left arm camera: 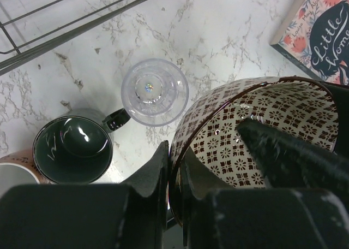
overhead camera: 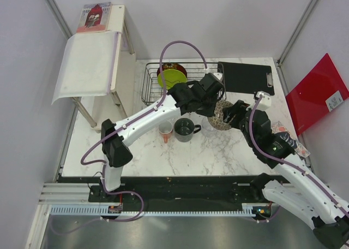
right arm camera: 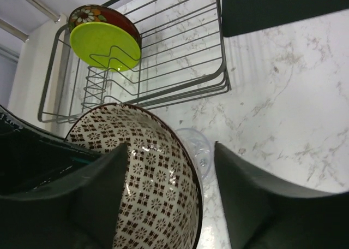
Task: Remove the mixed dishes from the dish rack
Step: Pick up the bowl from the dish rack.
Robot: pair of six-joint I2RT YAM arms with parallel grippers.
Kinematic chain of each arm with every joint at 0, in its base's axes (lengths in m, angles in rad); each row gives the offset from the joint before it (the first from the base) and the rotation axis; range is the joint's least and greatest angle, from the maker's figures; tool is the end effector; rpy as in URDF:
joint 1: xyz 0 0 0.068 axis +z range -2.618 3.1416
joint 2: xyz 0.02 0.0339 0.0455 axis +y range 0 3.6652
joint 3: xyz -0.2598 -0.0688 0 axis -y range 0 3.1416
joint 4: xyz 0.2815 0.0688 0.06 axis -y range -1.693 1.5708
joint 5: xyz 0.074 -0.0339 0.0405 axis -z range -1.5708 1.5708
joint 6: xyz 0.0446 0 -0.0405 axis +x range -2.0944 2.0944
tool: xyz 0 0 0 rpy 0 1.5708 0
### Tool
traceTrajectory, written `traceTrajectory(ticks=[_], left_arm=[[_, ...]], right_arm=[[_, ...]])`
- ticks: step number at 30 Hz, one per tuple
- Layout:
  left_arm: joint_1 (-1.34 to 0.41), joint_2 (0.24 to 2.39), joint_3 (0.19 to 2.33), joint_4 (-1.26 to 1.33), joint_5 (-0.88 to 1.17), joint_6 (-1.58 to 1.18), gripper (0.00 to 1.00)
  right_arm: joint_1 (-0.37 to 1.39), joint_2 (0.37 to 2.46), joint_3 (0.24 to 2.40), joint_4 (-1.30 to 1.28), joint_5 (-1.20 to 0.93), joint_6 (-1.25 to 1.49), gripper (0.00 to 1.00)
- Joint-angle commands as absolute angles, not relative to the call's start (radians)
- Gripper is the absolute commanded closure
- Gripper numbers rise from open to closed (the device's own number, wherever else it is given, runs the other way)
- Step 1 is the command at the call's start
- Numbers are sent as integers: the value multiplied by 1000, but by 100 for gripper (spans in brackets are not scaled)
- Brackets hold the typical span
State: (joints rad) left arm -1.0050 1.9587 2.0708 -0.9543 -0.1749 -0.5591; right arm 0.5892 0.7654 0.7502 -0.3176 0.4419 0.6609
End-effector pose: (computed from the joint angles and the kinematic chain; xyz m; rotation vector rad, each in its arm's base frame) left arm 0.2584 -0.3924 0.3571 0.4636 2.4167 -0.5079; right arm 0.1961 0.1081 0.3119 0.3661 1.8584 0.4390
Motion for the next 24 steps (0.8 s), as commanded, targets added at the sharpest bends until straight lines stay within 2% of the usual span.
traceTrajectory(ticks=[1,3,4,6,7,9,10,11,12,13,14,16,24], left_arm=[[-1014,1841,2059,-914,-212,-583,98],[-1014,1824,2042,-914,-238,-583,98],[-1014,1818,2039,-914,-247,-580,98],[-1014,1810,2031,-914,-265,-575,98],[-1014,1809,2029,-914,-270,-569,98],[-1012,1804,2031,-914,-290,-558,98],[-1014,1804,2034,-914,-299,-554,95],[-1012,1805,2039,-914,-314,-545,88],[-1012,1804,2045,-914,-324,-517,64],[-1012,1802,2063,-916,-353,-500,47],[-1012,1801,2074,-919,-374,-485,22],[-1008,1798,2118,-928,-447,-447,1],[-925,1726,2154,-933,-669,-471,1]], right_arm=[[589,742,730,-282,439,658,54],[589,729,723,-282,439,663,68],[588,724,721,-284,436,664,82],[589,713,716,-284,434,661,95],[589,710,716,-287,433,663,100],[589,695,716,-287,420,661,100],[589,692,716,-287,416,657,100],[589,686,718,-288,396,650,100],[589,672,721,-285,385,643,100],[589,666,724,-282,368,623,100],[588,655,729,-278,332,612,100],[591,650,747,-275,286,595,100],[589,666,775,-276,68,569,100]])
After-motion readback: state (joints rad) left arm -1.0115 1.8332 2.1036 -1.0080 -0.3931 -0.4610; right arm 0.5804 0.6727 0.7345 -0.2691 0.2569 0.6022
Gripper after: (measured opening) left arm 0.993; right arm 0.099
